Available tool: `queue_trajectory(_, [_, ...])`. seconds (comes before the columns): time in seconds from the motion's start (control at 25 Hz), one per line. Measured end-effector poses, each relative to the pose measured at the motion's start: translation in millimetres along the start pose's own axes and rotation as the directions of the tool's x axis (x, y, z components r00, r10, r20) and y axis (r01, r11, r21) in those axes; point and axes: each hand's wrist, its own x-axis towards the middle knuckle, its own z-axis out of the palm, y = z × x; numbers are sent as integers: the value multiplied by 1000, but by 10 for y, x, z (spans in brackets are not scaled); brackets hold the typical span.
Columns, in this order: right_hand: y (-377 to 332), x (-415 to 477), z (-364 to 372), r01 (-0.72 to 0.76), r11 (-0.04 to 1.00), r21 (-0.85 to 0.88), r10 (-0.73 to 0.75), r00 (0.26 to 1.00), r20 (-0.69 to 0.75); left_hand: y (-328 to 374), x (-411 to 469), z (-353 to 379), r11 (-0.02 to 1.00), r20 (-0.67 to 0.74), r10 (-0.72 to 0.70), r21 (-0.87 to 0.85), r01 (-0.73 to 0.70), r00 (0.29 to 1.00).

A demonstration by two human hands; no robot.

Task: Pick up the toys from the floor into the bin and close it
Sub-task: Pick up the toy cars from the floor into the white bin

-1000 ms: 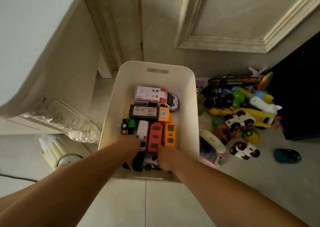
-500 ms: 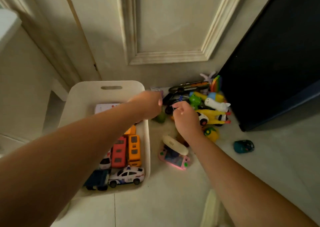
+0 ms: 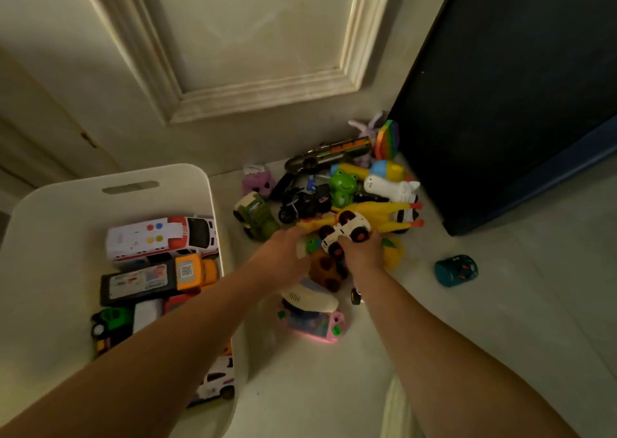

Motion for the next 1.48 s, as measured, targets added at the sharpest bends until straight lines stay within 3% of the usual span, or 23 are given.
queue_trajectory(0.16, [-119,-74,-66,-67,956,284,51,997,62,-107,66,60,997,17,-21,-77,22,1000])
queue_trajectory(0.32, [-311,-476,-82,-37,943,330,-87,932,352,-20,45,68,986,-90,39,-160,-53,995])
queue_trajectory(0.44, [-422,-667,-73,130,981,146,-182,882,435,-26,9,-51,863,-222,-174,-503,40,960])
queue_trajectory(0.52, [-425,-538,-171,242,969,-55,-212,923,322,-47,-18,-150,694,-101,-291,-707,137,951])
queue_trajectory(0.6, [-329,-214,-357,257,859,-443,-215,966,142,-59,-29,-217,564,1,-343,-799,207,939])
queue_trajectory(0.68, [-82,-14,-510,145,689,-710,-35,985,168,-29,-53,-243,480,58,-364,-844,241,930])
queue_trajectory(0.72, [82,-17,-537,94,671,-735,73,979,192,-12,-62,-245,443,84,-360,-861,249,929])
queue_trajectory(0.76, [265,-52,-528,61,711,-700,107,975,194,12,-75,-253,408,107,-354,-876,257,929])
queue_trajectory(0.92, [639,-216,-452,53,878,-476,-72,997,-21,69,-122,-295,362,139,-333,-895,262,933])
queue_trajectory(1.04, [328,-302,-494,-24,1000,-6,23,997,-79,102,-213,-416,365,192,-287,-884,292,939])
queue_trajectory(1.16, [-227,-564,-576,87,913,399,-81,996,-31,138,-323,-689,416,199,-252,-861,292,947])
queue_trajectory(1.24, [-583,-891,-558,76,841,535,-137,988,75,187,-468,-945,409,173,-221,-877,252,960])
queue_trajectory(1.36, [-959,-1398,-382,-24,768,640,-186,948,258,221,-807,-1289,289,100,-182,-945,151,978])
queue_trajectory(1.48, [-1035,-1912,-104,-217,673,707,-253,831,496,98,-1169,-1454,127,16,-221,-991,45,975])
